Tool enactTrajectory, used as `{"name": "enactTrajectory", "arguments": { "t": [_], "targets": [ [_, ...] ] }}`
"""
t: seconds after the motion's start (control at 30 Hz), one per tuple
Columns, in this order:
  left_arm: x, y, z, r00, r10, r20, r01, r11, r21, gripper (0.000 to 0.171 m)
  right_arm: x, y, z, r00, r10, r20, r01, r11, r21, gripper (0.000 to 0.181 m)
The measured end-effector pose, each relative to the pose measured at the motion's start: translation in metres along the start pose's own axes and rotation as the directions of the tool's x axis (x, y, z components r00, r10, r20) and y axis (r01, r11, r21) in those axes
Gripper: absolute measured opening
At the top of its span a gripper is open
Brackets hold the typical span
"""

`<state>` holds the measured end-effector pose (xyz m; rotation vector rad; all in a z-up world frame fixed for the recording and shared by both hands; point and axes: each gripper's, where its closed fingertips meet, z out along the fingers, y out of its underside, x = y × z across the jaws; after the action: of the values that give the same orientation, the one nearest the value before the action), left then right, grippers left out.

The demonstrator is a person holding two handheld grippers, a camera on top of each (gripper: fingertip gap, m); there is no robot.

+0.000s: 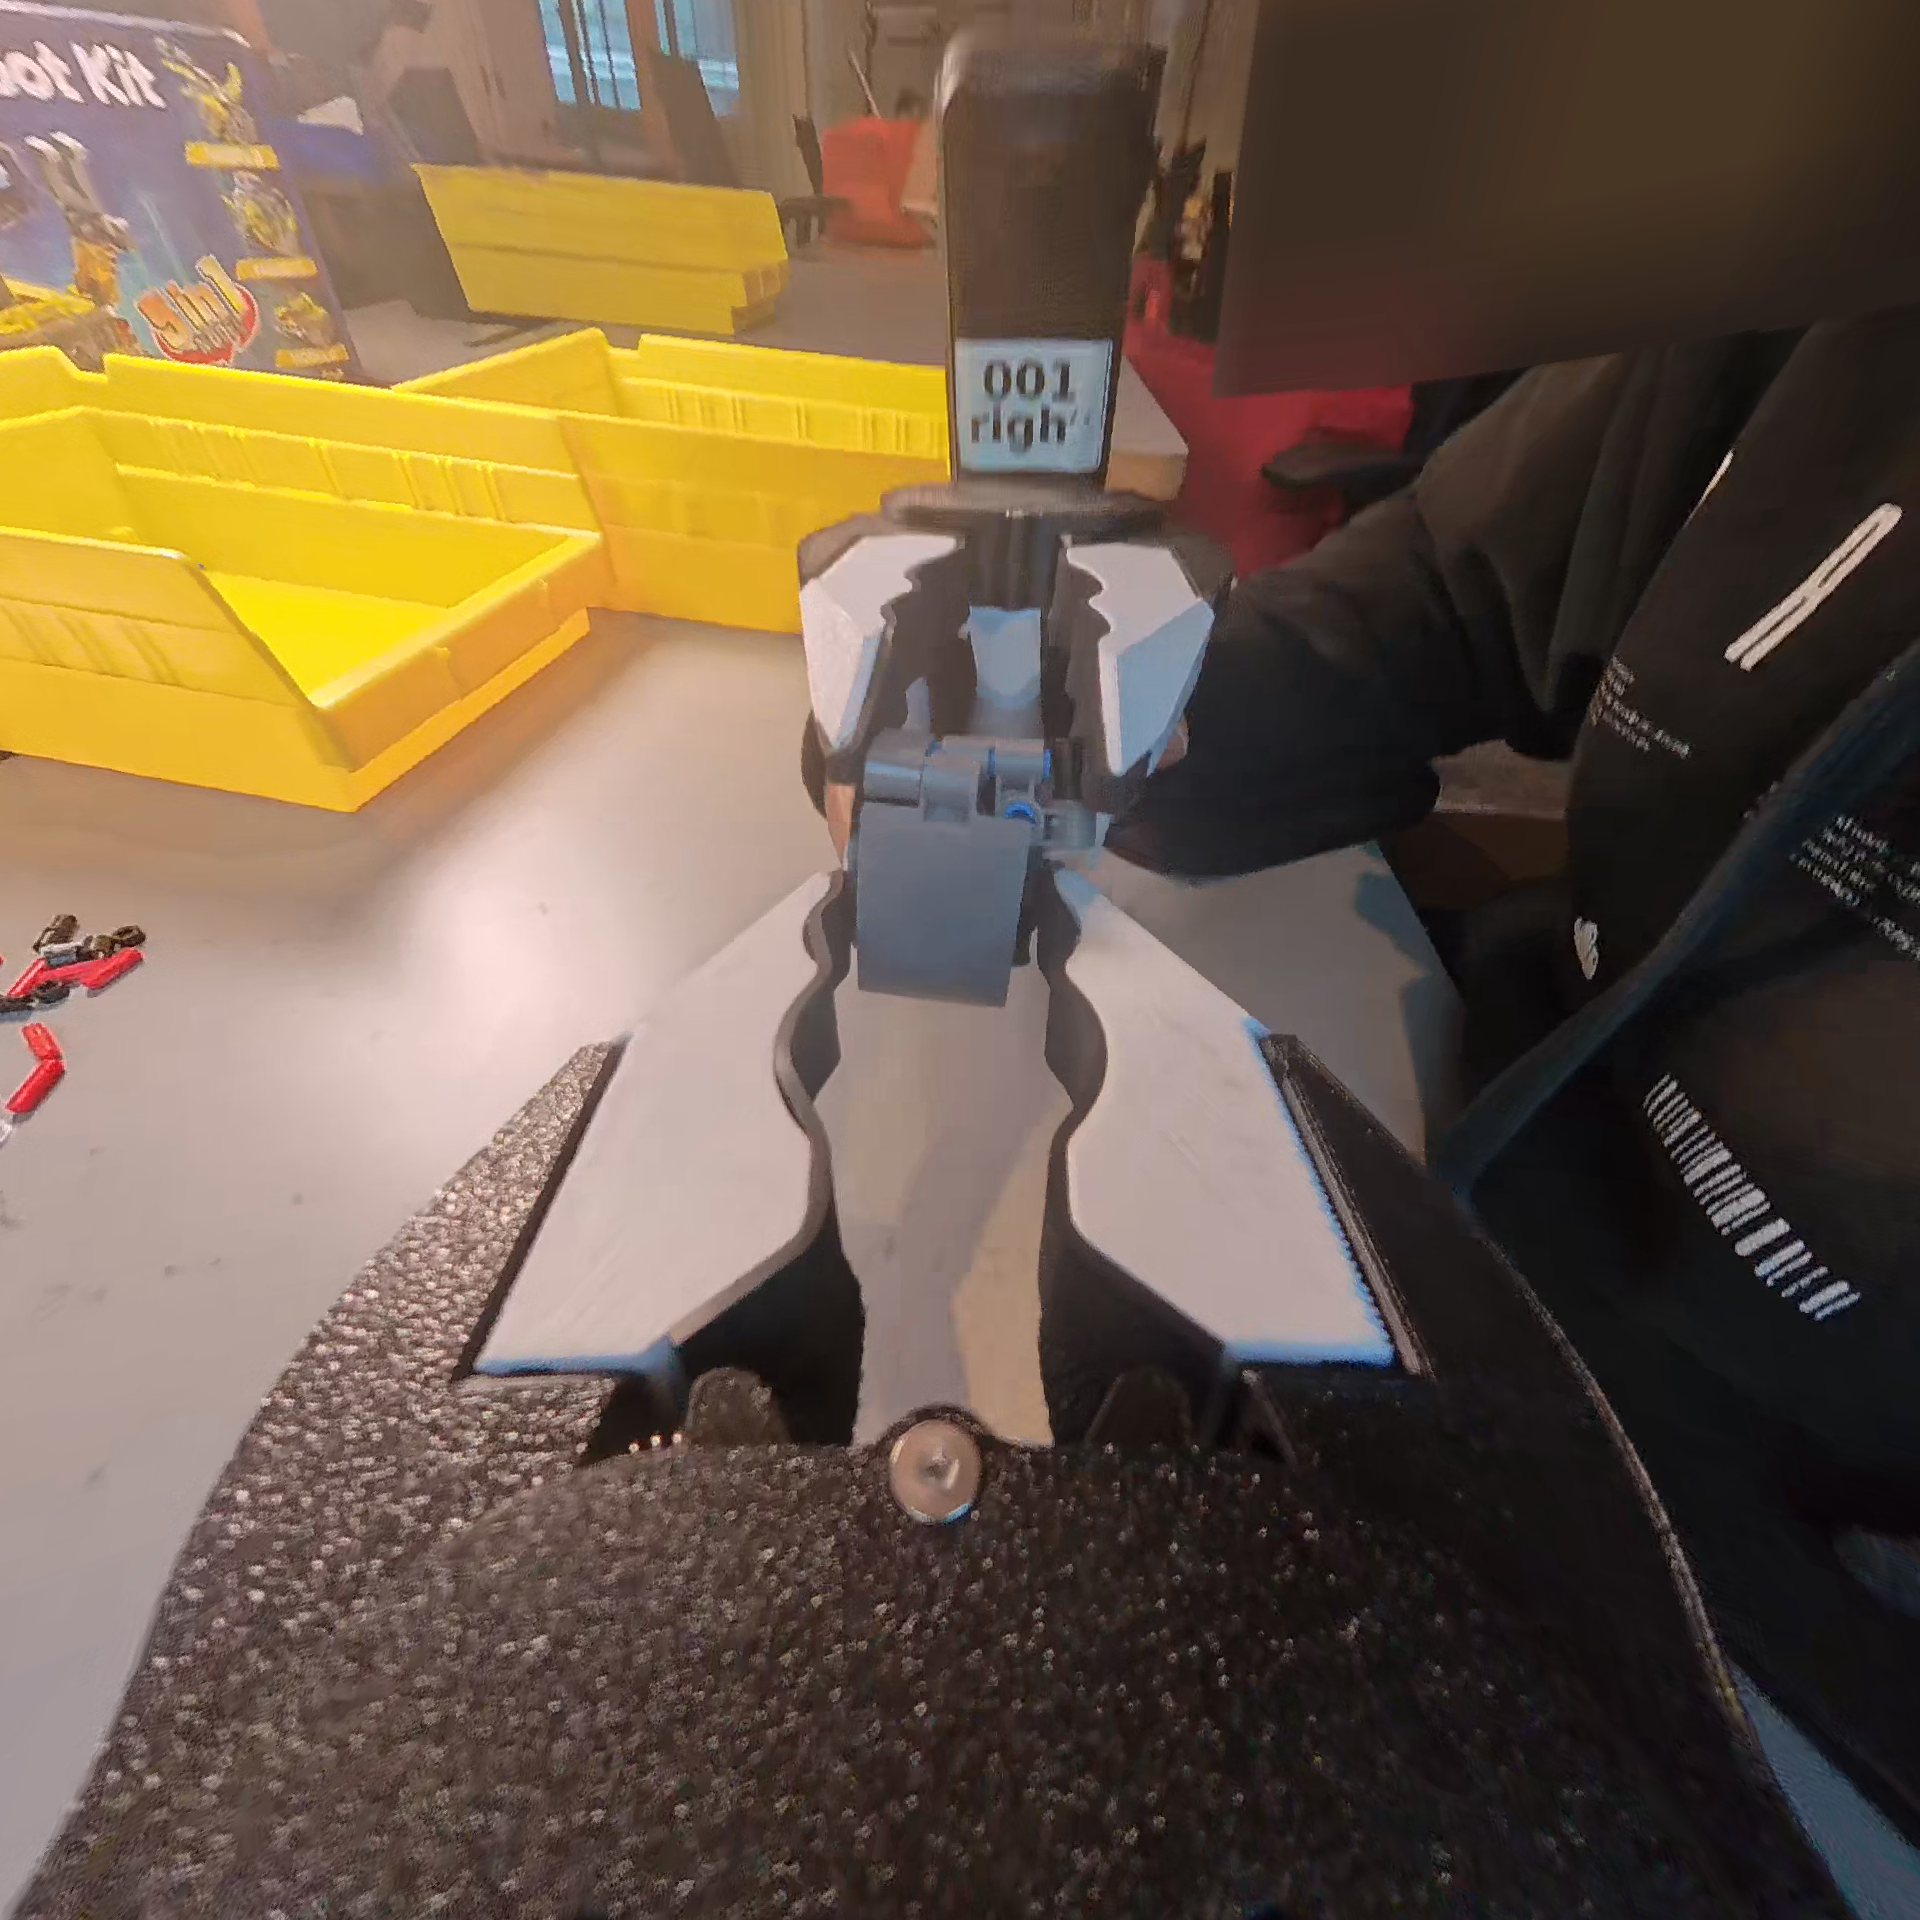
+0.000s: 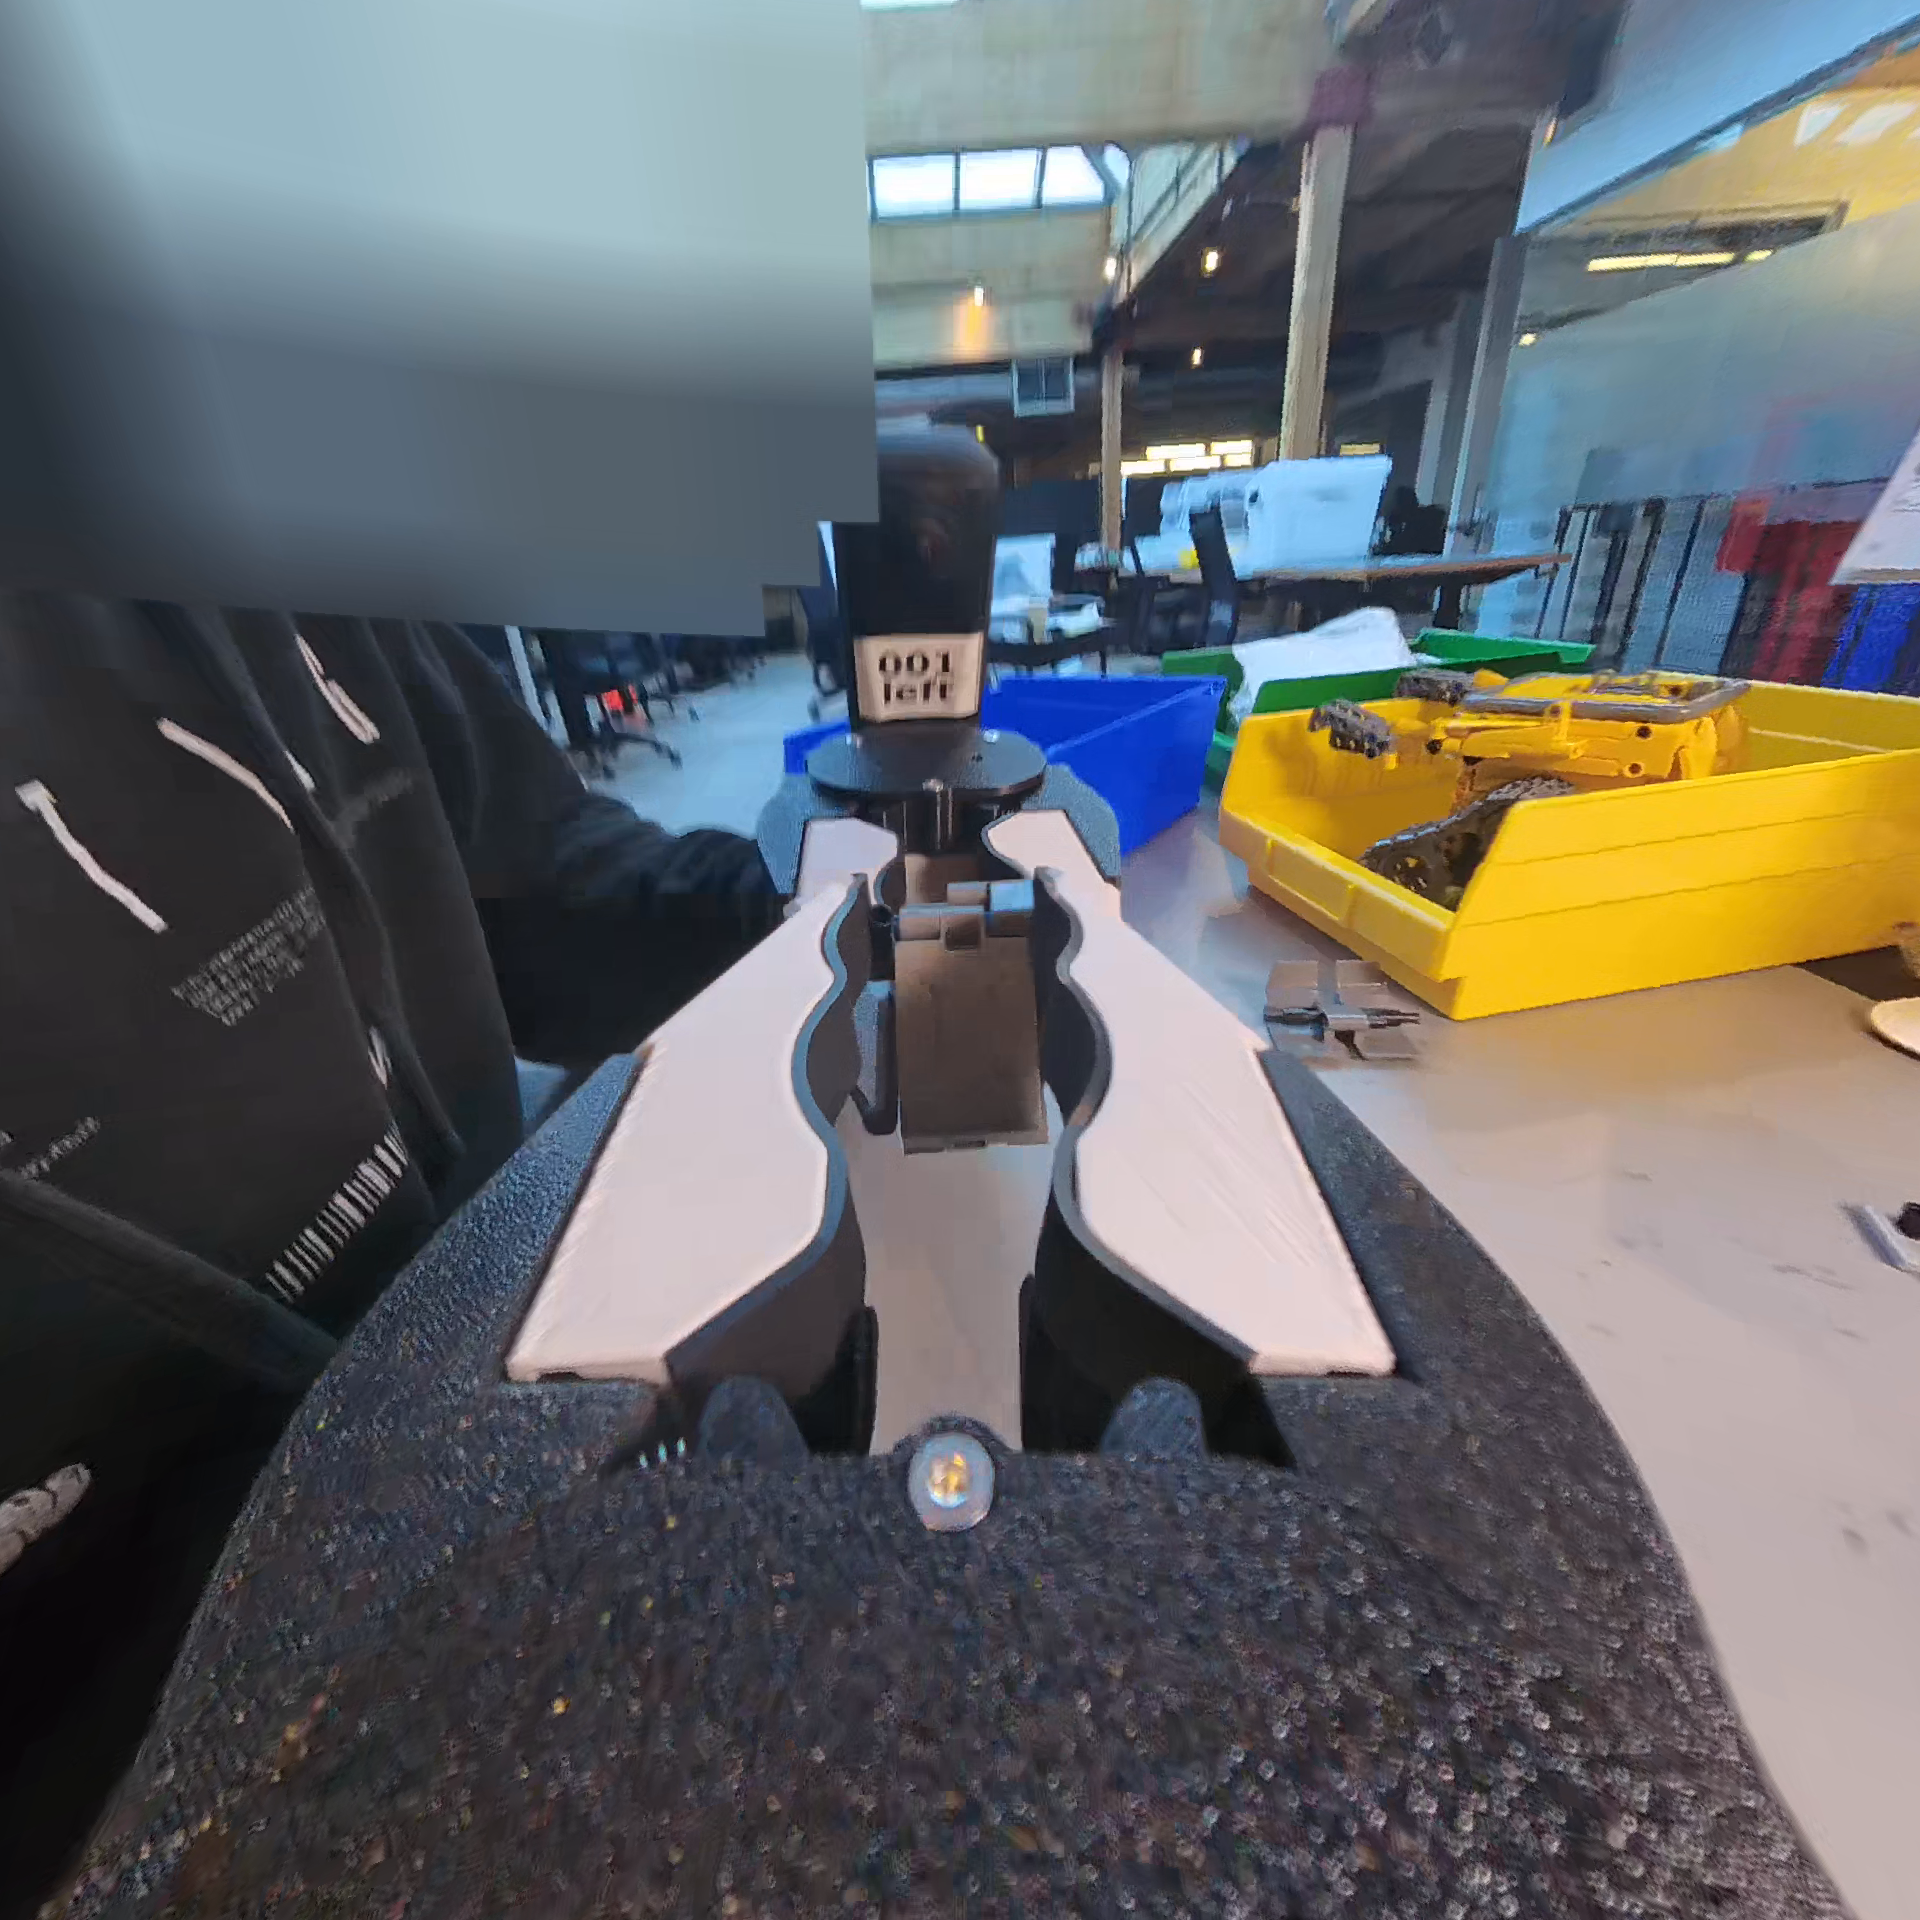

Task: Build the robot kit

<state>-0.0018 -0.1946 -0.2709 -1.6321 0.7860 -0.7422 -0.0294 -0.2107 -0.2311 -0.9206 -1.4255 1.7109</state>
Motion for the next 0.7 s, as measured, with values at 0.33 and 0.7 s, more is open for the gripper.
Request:
{"name": "enactTrajectory", "arguments": {
  "t": [0.33, 0.7],
  "targets": [
    [-0.003, 0.005, -0.003, 1.0, 0.0, 0.006, 0.0, 1.0, -0.031, 0.033, 0.004, 0.0, 0.0, 1.0, -0.003, -0.019, 0.002, 0.999, -0.032, 0.036],
    [0.006, 0.009, 0.0, 0.999, 0.003, -0.048, -0.006, 0.999, -0.051, 0.034, -0.006, 0.006, 0.002, 0.995, -0.099, -0.015, 0.097, 0.99, -0.1, 0.031]
  ]
}}
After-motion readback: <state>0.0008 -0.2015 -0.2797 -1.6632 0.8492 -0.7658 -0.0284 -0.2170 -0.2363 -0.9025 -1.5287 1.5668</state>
